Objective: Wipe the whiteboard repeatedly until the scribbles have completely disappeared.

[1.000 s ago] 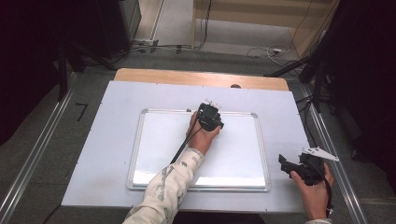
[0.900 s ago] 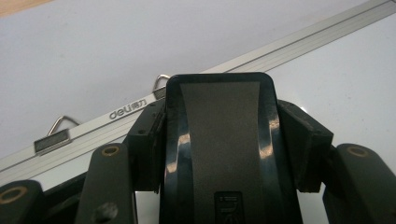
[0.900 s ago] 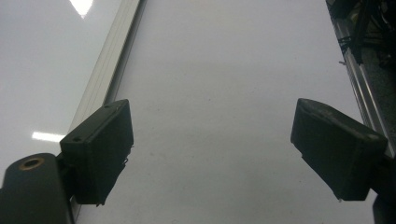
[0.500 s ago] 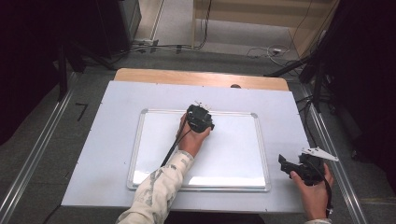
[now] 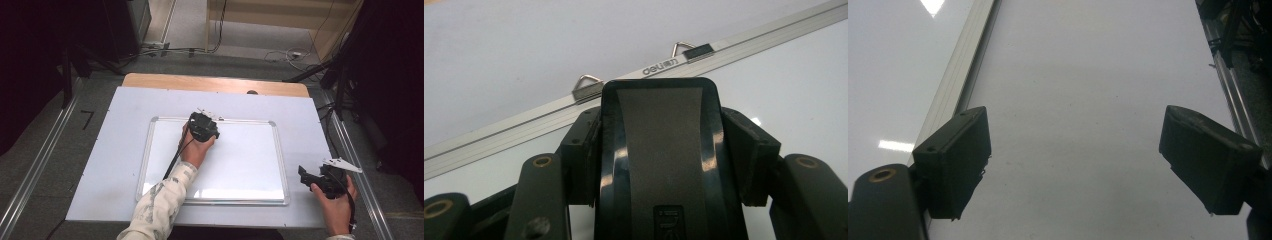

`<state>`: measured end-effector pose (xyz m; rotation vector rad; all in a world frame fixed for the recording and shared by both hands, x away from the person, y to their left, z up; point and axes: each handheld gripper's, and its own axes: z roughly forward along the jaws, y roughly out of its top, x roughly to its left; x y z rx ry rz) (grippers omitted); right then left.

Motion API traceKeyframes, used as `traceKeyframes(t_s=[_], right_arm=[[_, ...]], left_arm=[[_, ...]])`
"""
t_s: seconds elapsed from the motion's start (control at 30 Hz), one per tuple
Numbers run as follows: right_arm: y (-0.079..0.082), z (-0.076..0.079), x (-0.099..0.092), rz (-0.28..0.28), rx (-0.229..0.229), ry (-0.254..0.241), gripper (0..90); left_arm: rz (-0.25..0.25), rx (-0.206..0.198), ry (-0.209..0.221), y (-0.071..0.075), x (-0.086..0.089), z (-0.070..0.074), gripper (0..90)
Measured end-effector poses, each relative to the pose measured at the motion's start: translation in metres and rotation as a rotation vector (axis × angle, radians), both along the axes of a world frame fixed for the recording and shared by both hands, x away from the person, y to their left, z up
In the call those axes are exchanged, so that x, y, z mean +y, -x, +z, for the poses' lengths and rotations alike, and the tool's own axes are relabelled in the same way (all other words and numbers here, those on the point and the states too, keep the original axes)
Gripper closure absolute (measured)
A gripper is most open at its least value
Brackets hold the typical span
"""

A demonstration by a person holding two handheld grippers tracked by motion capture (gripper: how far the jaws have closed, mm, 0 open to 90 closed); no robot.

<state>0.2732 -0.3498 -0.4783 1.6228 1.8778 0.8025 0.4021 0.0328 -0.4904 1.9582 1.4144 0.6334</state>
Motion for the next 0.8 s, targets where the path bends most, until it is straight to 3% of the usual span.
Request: traceKeyframes(t_s=[0.8], right_arm=[[0.000,-0.001,0.000,0.001,0.003,0.004,12.0]], left_arm=[[0.063,0.005,0.004,0.005,0.045,-0.001,41.0]])
